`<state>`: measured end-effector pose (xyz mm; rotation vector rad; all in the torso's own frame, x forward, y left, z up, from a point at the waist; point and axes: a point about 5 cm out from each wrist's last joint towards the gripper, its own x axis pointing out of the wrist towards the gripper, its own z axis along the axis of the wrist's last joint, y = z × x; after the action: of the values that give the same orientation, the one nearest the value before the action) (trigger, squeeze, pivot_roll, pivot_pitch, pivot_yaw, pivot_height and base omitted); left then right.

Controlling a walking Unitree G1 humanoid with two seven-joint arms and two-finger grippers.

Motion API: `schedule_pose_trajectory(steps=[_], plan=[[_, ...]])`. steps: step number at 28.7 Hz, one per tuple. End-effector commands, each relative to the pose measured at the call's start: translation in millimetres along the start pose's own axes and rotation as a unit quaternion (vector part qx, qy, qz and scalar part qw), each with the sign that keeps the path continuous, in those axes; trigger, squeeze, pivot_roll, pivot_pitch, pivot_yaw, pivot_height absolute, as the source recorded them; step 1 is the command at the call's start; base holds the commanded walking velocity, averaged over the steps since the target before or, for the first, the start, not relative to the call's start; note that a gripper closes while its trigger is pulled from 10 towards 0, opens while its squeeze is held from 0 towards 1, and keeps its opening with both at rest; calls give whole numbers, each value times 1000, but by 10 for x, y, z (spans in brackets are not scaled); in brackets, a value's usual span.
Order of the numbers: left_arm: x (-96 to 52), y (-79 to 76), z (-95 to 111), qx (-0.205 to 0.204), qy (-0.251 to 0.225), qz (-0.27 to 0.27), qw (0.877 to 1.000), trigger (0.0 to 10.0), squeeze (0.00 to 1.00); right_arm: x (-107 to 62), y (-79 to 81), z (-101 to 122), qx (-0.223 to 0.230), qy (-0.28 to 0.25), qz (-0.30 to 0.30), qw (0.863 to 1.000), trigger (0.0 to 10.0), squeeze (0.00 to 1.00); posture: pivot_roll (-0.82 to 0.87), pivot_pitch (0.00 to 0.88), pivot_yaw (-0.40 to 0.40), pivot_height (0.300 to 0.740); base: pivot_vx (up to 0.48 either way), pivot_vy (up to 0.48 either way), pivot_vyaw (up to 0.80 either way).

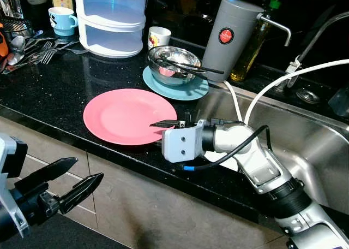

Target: Kitchen organization

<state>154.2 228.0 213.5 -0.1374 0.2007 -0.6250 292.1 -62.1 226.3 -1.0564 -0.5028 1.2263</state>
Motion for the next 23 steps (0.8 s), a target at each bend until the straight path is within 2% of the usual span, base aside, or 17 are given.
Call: schedule_pose_trajectory(steps=[1, 7, 10, 11, 14, 17, 18, 19, 20, 22, 23], plan=[[13, -4, -24, -12, 3, -7, 1000, 10000, 0, -24, -38, -31, -6, 8, -9, 1000, 0, 0, 208, 0, -137, 740, 0, 0, 0], [23, -3, 1, -7, 0, -8, 1000, 10000, 0, -20, -90, -20, -4, -3, -34, 999, 0, 0, 206, 0, -134, 740, 0, 0, 0], [29, -2, 12, -4, -2, -8, 1000, 10000, 0, -22, -162, 47, 33, -40, -65, 997, 0, 0, 206, 0, -131, 740, 0, 0, 0], [29, -2, 12, -4, -2, -8, 1000, 10000, 0, -22, -162, 47, 33, -40, -65, 997, 0, 0, 206, 0, -131, 740, 0, 0, 0], [38, 2, 23, -2, -3, -8, 1000, 10000, 0, -33, -248, 169, 90, -98, -89, 987, 0, 0, 206, 0, -131, 740, 0, 0, 0], [58, 5, 47, 4, -9, -9, 1000, 10000, 0, -78, -391, 340, 175, -183, -116, 960, 0, 0, 209, 0, -130, 740, 0, 0, 0], [58, 5, 47, 4, -9, -9, 1000, 10000, 0, -78, -391, 340, 175, -183, -116, 960, 0, 0, 209, 0, -130, 740, 0, 0, 0], [79, 10, 76, 8, -17, -9, 1000, 10000, 0, -122, -516, 436, 234, -242, -140, 931, 0, 0, 209, 0, -130, 740, 0, 0, 0], [79, 10, 76, 8, -17, -9, 1000, 10000, 0, -122, -516, 436, 234, -242, -140, 931, 0, 0, 209, 0, -130, 740, 0, 0, 0], [92, 13, 89, 9, -23, -10, 1000, 10000, 0, -138, -568, 473, 262, -270, -151, 914, 0, 0, 210, 0, -128, 740, 0, 0, 0], [124, 10, 103, 12, -27, -12, 999, 10000, 0, -176, -680, 512, 315, -315, -183, 876, 0, 0, 213, 0, -126, 740, 0, 0, 0]])
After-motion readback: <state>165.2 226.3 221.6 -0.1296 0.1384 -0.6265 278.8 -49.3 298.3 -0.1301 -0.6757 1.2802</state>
